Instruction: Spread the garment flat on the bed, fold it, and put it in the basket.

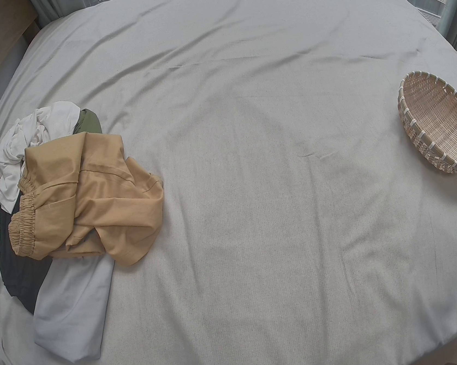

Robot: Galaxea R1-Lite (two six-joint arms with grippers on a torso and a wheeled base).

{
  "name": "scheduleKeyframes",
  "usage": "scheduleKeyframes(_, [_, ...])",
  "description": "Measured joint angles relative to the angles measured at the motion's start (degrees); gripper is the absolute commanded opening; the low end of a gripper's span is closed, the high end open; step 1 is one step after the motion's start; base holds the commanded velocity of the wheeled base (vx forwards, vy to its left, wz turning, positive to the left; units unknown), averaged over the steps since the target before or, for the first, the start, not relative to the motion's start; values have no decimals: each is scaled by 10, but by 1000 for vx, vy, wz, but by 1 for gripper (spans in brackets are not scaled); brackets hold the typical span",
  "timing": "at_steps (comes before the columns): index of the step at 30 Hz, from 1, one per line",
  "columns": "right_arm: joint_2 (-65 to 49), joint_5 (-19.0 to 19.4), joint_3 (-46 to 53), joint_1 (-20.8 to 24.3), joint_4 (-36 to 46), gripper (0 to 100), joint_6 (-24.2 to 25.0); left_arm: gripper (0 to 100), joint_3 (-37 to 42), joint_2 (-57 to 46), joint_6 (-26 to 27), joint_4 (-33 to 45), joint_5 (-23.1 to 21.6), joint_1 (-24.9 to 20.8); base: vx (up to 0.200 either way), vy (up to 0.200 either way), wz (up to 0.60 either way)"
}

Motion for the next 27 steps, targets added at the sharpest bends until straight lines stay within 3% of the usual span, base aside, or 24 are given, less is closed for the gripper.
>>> scheduleKeyframes(9, [0,0,0,0,0,100,0,100,-92,156,-48,-18,-15,11,0,0,0])
scheduleKeyframes(14, [0,0,0,0,0,100,0,100,-106,206,-53,-31,-24,48,0,0,0])
scheduleKeyframes(27, [0,0,0,0,0,100,0,100,-108,311,-57,-123,-155,161,0,0,0])
